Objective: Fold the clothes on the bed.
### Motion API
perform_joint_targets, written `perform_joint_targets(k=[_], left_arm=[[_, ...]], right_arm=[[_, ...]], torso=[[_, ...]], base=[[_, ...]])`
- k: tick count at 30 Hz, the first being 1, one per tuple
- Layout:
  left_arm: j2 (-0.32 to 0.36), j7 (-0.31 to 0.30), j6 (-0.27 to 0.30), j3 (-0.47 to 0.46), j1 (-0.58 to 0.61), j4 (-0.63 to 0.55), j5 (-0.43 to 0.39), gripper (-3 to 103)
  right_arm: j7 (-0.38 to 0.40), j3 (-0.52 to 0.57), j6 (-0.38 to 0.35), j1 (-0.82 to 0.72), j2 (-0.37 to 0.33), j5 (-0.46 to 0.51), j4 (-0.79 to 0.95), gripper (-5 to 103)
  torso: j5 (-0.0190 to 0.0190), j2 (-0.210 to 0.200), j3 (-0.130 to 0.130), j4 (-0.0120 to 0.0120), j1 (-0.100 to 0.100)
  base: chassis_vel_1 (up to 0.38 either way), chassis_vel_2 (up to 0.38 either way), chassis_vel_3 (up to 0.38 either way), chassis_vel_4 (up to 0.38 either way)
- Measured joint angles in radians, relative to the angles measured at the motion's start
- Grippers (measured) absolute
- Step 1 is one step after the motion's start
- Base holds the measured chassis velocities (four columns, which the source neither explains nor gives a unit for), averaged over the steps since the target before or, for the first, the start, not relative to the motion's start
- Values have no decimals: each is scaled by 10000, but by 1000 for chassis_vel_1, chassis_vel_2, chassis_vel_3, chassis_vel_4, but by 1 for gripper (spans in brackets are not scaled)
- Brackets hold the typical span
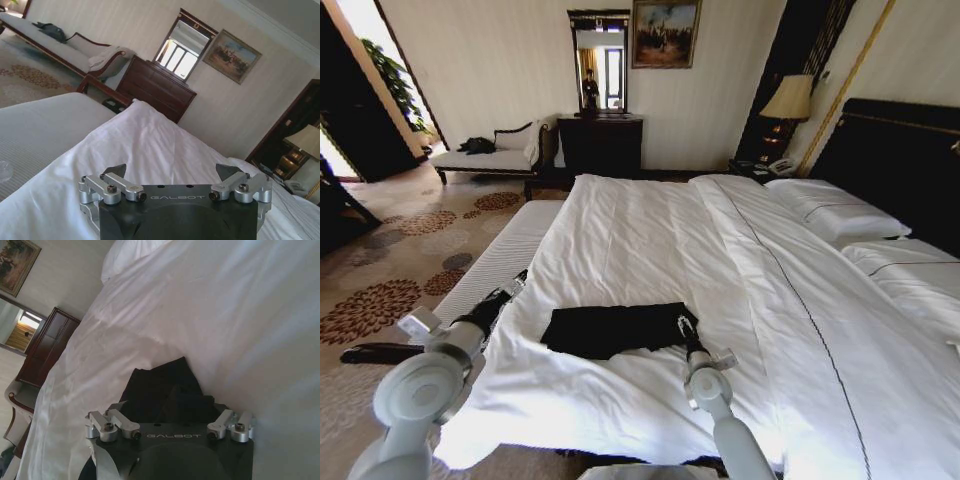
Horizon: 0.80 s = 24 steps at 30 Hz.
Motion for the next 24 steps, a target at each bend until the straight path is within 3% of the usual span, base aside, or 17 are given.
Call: perform_joint_targets(k=[4,10,11,13,19,21,24], left_arm=[[78,-67,81,-216,109,-141,-34,100],[-34,-175,78,-329,223,-5,35,100],[-64,-182,72,-328,217,30,73,100],[-77,-186,66,-322,209,46,96,100],[-105,-205,53,-267,124,120,196,100],[-105,-224,53,-267,127,133,223,100],[-111,-332,79,-302,191,151,259,100]], right_arm=[[-177,16,176,172,-2,84,-227,70],[-443,163,404,327,56,326,-272,54],[-537,173,474,331,60,333,-284,43],[-590,175,504,334,60,333,-303,43],[-720,138,537,354,25,297,-389,16],[-719,107,526,354,8,278,-389,16],[-659,70,488,374,-15,261,-396,3]], torso=[[0,0,1,3,0],[0,0,2,3,1],[0,0,2,3,1],[-1,0,2,3,0],[0,-1,2,2,1],[0,0,2,2,0],[0,-1,1,2,1]], base=[[0,0,0,0],[0,0,0,0],[0,0,0,0],[0,0,0,0],[0,0,0,0],[0,0,0,0],[0,0,0,0]])
